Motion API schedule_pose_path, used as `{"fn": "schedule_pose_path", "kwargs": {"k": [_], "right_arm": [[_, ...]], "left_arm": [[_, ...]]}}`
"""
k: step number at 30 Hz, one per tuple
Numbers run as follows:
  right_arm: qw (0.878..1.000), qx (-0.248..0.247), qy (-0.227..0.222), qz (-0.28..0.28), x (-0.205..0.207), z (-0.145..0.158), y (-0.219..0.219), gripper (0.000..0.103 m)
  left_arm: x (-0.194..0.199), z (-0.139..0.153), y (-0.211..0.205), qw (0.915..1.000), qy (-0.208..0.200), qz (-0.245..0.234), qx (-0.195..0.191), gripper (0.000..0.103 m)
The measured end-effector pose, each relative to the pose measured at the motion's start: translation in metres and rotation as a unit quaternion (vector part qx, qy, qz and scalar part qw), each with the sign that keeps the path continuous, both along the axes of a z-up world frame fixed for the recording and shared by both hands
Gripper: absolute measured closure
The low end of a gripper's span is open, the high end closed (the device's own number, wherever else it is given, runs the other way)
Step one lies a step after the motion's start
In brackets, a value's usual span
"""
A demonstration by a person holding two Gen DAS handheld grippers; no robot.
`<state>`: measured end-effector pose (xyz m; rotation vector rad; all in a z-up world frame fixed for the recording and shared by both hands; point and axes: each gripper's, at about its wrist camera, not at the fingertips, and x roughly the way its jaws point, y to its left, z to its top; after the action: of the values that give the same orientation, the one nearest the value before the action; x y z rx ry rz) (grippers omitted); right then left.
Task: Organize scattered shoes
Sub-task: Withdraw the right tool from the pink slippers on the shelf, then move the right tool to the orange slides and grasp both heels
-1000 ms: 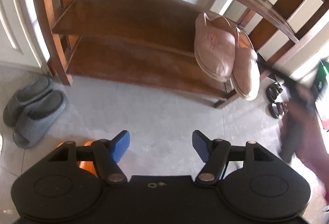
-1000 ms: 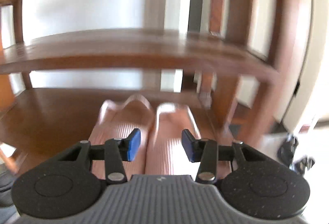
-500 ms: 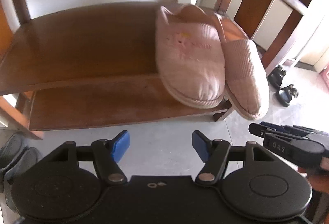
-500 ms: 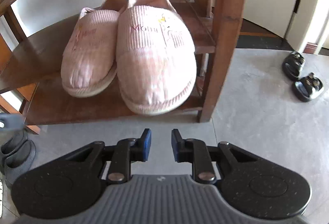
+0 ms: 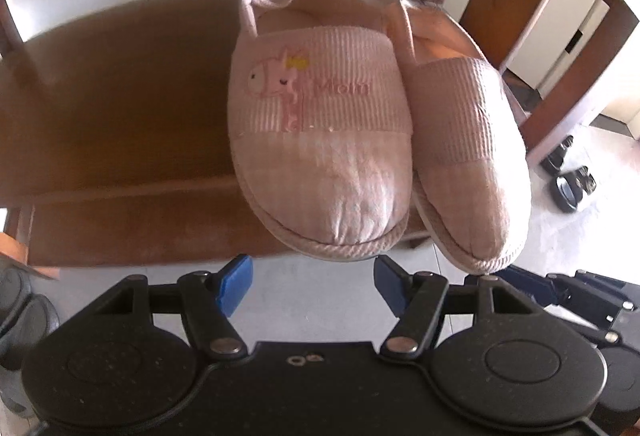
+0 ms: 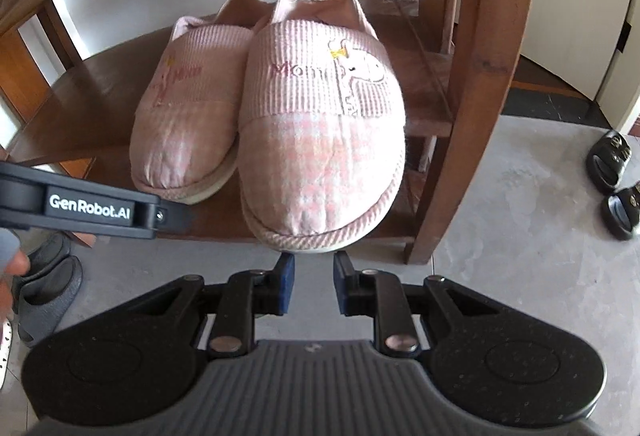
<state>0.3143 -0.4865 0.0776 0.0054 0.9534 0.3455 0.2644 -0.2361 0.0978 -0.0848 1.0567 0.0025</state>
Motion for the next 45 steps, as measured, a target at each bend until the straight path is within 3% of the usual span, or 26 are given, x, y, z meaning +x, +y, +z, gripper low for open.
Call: {"fn": "schedule_pose_path", "kwargs": {"k": [10,15,18,20,24,27,30,32,37,40,42,45], "right_arm": [[0.999,0.014,-0.029,0.003,0.058,0.017,0.013,0.077],[1.000,0.007,-0.014,0.013,0.034,0.018,0.019,0.076],[0.999,0.008,0.030,0.027,-0.003,0.005,0.028,0.074],[0.995,0.010,0.081,0.048,-0.038,-0.013,0.045,0.069],[0.978,0.027,0.177,0.106,-0.107,-0.053,0.107,0.060],[0.966,0.035,0.216,0.134,-0.142,-0.072,0.150,0.060],[0.948,0.042,0.266,0.171,-0.189,-0.103,0.225,0.059],[0.942,0.032,0.283,0.174,-0.206,-0.114,0.257,0.055],[0.938,-0.006,0.309,0.158,-0.217,-0.147,0.327,0.050],[0.935,-0.055,0.317,0.149,-0.209,-0.170,0.363,0.045],[0.931,-0.077,0.328,0.141,-0.205,-0.182,0.377,0.045],[0.918,-0.108,0.357,0.136,-0.203,-0.202,0.395,0.045]], "left_arm": [[0.021,-0.001,0.000,0.9995,-0.023,0.022,0.003,0.036],[-0.035,0.002,0.021,0.9987,-0.031,0.036,-0.017,0.036],[-0.092,-0.004,0.047,0.9975,-0.007,0.068,-0.015,0.036],[-0.136,-0.012,0.072,0.9946,0.017,0.102,-0.006,0.036],[-0.240,-0.023,0.142,0.9784,0.081,0.190,0.016,0.036],[-0.274,-0.016,0.183,0.9665,0.110,0.231,0.025,0.036],[-0.318,-0.011,0.230,0.9527,0.125,0.276,0.023,0.036],[-0.342,-0.011,0.258,0.9442,0.131,0.302,0.019,0.036],[-0.352,-0.020,0.291,0.9381,0.126,0.322,-0.012,0.036],[-0.356,-0.016,0.316,0.9409,0.111,0.317,-0.044,0.036],[-0.360,-0.012,0.330,0.9497,0.103,0.294,-0.033,0.036],[-0.368,-0.021,0.351,0.9443,0.107,0.309,-0.041,0.036]]}}
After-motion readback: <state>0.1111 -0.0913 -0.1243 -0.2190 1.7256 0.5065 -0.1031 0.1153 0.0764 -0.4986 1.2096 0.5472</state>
